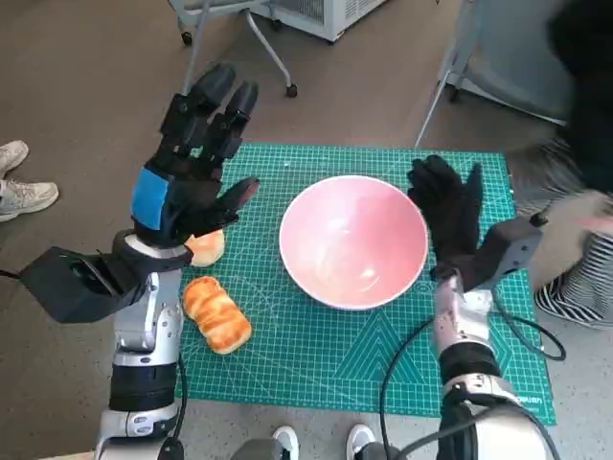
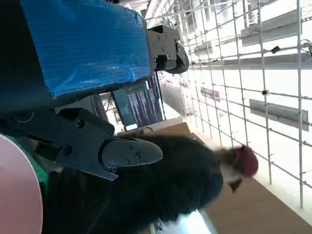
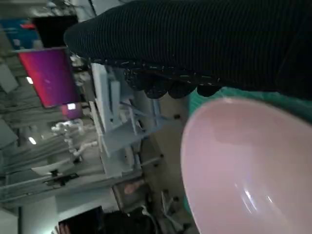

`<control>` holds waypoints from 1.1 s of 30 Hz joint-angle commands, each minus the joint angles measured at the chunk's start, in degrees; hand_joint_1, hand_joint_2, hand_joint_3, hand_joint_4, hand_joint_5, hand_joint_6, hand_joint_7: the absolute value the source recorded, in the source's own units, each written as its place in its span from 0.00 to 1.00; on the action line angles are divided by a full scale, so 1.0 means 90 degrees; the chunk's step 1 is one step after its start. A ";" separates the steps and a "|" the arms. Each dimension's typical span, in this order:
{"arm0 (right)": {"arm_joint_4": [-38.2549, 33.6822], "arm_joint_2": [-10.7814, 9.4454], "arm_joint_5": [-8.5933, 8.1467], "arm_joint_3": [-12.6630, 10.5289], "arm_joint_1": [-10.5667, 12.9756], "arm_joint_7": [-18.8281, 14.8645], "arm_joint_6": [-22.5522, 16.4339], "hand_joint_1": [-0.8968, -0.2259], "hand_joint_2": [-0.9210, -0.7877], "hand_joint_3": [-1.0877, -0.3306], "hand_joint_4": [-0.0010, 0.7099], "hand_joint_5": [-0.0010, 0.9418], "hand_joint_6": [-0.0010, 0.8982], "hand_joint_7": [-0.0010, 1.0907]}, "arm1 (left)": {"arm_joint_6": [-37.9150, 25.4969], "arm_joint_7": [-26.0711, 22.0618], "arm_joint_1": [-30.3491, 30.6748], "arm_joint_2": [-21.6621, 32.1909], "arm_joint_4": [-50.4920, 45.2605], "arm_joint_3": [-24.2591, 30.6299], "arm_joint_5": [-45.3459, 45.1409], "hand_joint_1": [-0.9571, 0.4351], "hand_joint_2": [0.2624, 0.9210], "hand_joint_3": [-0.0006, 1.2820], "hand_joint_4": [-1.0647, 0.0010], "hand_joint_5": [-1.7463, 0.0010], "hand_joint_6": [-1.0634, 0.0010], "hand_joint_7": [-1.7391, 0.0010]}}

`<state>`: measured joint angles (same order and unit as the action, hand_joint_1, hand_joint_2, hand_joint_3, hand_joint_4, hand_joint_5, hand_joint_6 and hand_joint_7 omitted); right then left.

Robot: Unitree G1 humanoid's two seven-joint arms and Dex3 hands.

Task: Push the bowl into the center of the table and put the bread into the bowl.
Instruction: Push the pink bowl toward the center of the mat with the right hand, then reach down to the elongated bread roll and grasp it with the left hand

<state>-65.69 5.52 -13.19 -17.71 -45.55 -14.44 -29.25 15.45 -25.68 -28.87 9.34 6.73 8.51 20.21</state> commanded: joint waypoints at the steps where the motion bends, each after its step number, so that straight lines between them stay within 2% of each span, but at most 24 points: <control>1: 0.0587 0.0123 0.0146 0.0091 0.0258 0.0195 -0.0176 0.45 0.00 0.31 0.11 0.00 0.02 0.37 | 0.0031 0.0014 0.0018 -0.0026 -0.0005 -0.0031 -0.0022 0.37 1.00 0.28 0.86 0.99 1.00 0.75; 8: 0.1966 0.0216 0.0346 0.0308 0.0644 0.0268 -0.0604 0.37 0.00 0.37 0.15 0.01 0.05 0.40 | -0.0016 0.0010 -0.0059 -0.0116 0.0063 -0.0080 0.0027 0.36 1.00 0.28 0.86 0.99 1.00 0.76; 13: 0.3184 0.0298 0.0478 0.0528 0.1000 0.0221 -0.0669 0.32 0.00 0.41 0.17 0.02 0.05 0.42 | -0.0082 0.0014 -0.0123 -0.0185 0.0072 -0.0120 0.0080 0.35 1.00 0.26 0.86 0.99 1.00 0.75; 18: 0.4409 0.0395 0.0562 0.0729 0.1367 0.0177 -0.0517 0.29 0.00 0.44 0.18 0.02 0.04 0.44 | -0.0139 0.0013 -0.0214 -0.0235 0.0097 -0.0152 0.0118 0.33 1.00 0.24 0.86 0.99 1.00 0.72; 21: 0.5094 0.0470 0.0521 0.0836 0.1539 0.0107 -0.0405 0.30 0.00 0.44 0.18 0.02 0.04 0.45 | -0.0153 0.0002 -0.0283 -0.0285 0.0115 -0.0179 0.0129 0.33 1.00 0.24 0.86 0.99 1.00 0.71; 28: 0.6158 0.0593 0.0508 0.1007 0.1788 0.0057 -0.0073 0.30 0.00 0.44 0.22 0.03 0.04 0.47 | -0.0147 -0.0092 -0.0457 -0.0376 0.0185 -0.0214 0.0160 0.33 1.00 0.23 0.85 0.99 1.00 0.70; 33: 0.6520 0.0661 0.0494 0.1068 0.1893 0.0064 0.0146 0.27 0.00 0.48 0.26 0.03 0.05 0.49 | -0.0155 -0.0144 -0.0540 -0.0412 0.0165 -0.0240 0.0172 0.32 1.00 0.23 0.85 0.99 1.00 0.70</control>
<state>-8.48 10.78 -8.79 -8.55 -30.45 -13.41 -29.89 14.24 -26.57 -32.53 6.04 8.07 6.77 21.08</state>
